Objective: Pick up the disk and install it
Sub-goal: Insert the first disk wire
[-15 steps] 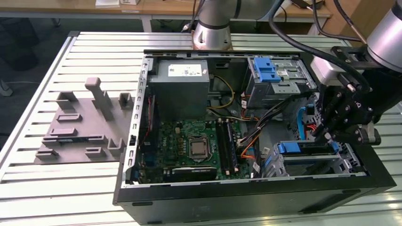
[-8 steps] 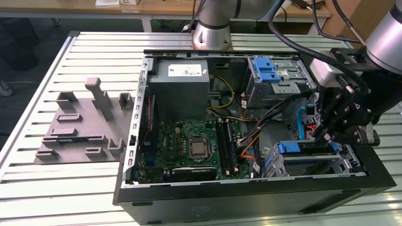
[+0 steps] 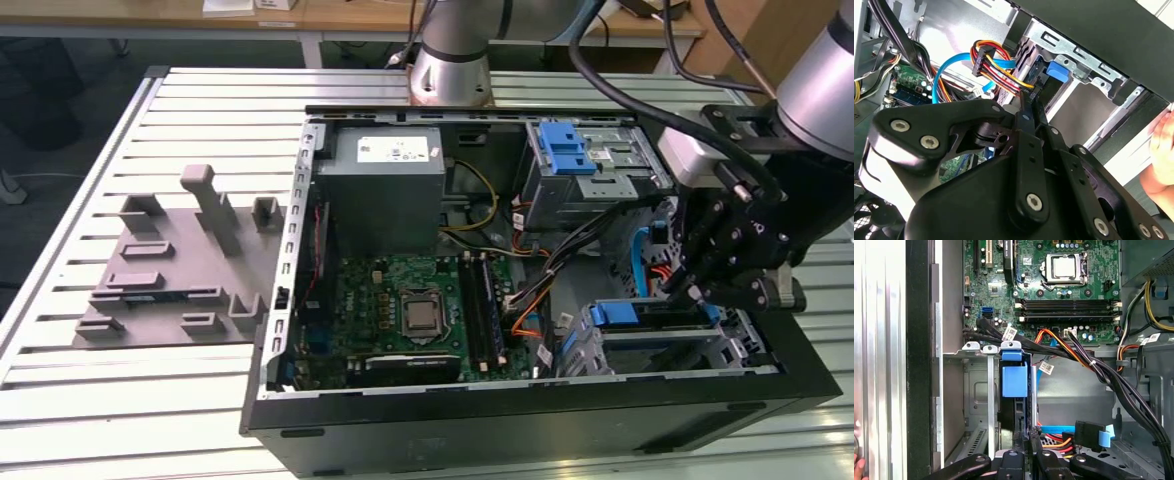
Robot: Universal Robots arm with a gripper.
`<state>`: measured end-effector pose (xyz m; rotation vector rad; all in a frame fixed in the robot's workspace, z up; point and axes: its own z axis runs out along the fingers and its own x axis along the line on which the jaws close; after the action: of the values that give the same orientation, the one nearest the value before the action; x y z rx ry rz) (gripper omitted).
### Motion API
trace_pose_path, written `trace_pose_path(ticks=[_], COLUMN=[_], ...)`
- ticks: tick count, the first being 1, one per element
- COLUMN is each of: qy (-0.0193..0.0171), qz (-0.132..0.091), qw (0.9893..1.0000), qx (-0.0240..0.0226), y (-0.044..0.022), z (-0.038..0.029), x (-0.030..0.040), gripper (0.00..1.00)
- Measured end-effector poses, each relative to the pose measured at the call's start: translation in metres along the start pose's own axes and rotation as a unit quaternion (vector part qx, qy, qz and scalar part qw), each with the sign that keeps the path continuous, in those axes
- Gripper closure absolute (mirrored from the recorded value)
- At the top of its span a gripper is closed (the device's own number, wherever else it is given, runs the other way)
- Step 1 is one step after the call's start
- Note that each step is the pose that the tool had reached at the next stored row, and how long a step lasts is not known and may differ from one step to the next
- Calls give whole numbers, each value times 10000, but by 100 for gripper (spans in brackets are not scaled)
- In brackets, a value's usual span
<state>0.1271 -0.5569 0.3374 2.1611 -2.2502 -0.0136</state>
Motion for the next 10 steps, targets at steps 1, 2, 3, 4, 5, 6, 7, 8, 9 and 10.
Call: trace_pose_path(ticks=[1,2,3,4,5,6,7,8,9,10], qy=[0,-1,-1,0,0,-1,-1,-1,-1,0], qz=[3,5,8,11,14,18,21,24,26,29], qw=[10000,10000,10000,10000,10000,10000,10000,10000,10000,10000], qx=[0,0,0,0,0,0,0,0,0,0], y=[0,0,0,0,0,0,0,0,0,0], z=[1,2,2,3,3,4,5,5,5,5], x=[0,1,2,3,4,5,6,7,7,7], gripper=[84,84,84,84,84,84,84,84,84,84])
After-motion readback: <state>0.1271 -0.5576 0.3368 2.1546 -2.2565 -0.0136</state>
